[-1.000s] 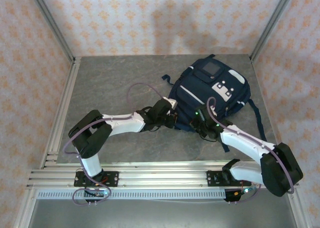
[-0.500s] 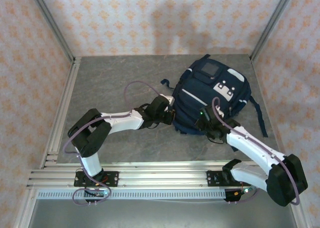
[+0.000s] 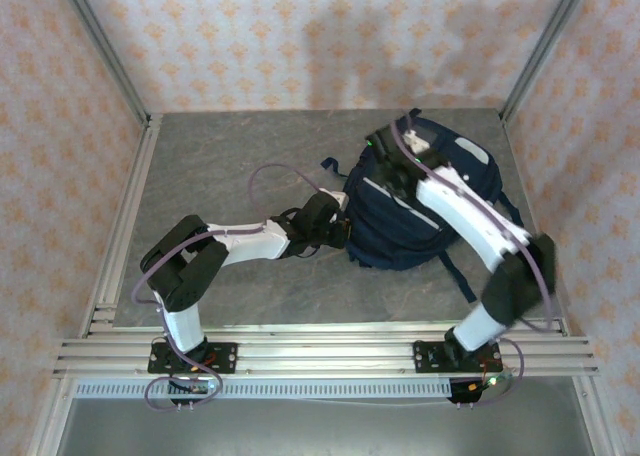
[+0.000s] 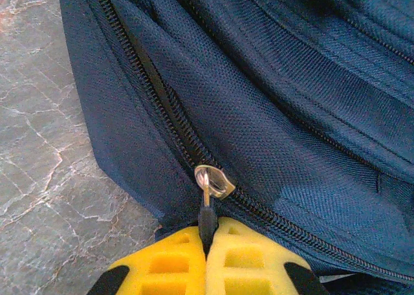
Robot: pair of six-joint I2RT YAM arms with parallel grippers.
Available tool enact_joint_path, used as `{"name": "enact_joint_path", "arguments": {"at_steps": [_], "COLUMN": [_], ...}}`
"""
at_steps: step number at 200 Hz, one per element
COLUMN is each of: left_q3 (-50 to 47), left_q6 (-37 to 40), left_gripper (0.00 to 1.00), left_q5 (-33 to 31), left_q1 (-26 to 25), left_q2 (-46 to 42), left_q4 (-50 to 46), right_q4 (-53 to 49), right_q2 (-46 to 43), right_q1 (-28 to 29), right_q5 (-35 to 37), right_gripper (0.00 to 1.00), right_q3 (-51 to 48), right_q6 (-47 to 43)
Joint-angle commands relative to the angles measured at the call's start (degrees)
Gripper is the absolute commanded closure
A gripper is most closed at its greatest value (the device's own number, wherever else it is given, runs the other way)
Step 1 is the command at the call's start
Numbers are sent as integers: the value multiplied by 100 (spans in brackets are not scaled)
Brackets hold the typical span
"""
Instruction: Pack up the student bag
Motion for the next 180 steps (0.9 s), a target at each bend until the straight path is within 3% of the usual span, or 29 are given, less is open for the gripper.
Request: {"name": "enact_joint_path", "arguments": {"at_steps": [1, 45, 63, 89, 123, 151, 180], "left_q3": [-104, -113, -70, 0, 62, 42, -49], "left_q6": [-136, -290, -340, -340, -340, -343, -344], "left_gripper": [100, 100, 100, 100, 100, 100, 100], "left_q5": [-108, 35, 150, 184, 241, 254, 245], "left_q1": [-9, -9, -20, -63, -144, -219, -356], "left_q2": [137, 336, 459, 570, 752, 793, 773], "left_q4": [261, 479, 579, 609, 649, 669, 710], "right_q4": [-677, -408, -238, -55, -227, -373, -179], "right_q2": [1091, 2442, 2687, 3348, 4471, 5042, 5061], "right_q1": [-67, -564, -870, -1177, -800, -308, 64], "right_q5": [1007, 1945, 1832, 262, -1668, -2435, -3168], "right_gripper": [43, 42, 43, 47, 52, 56, 61], "right_q3": [949, 2125, 2333, 2788, 3714, 4277, 4224], "right_q6": [-323, -1049, -1192, -1727, -2528, -2893, -2949]}}
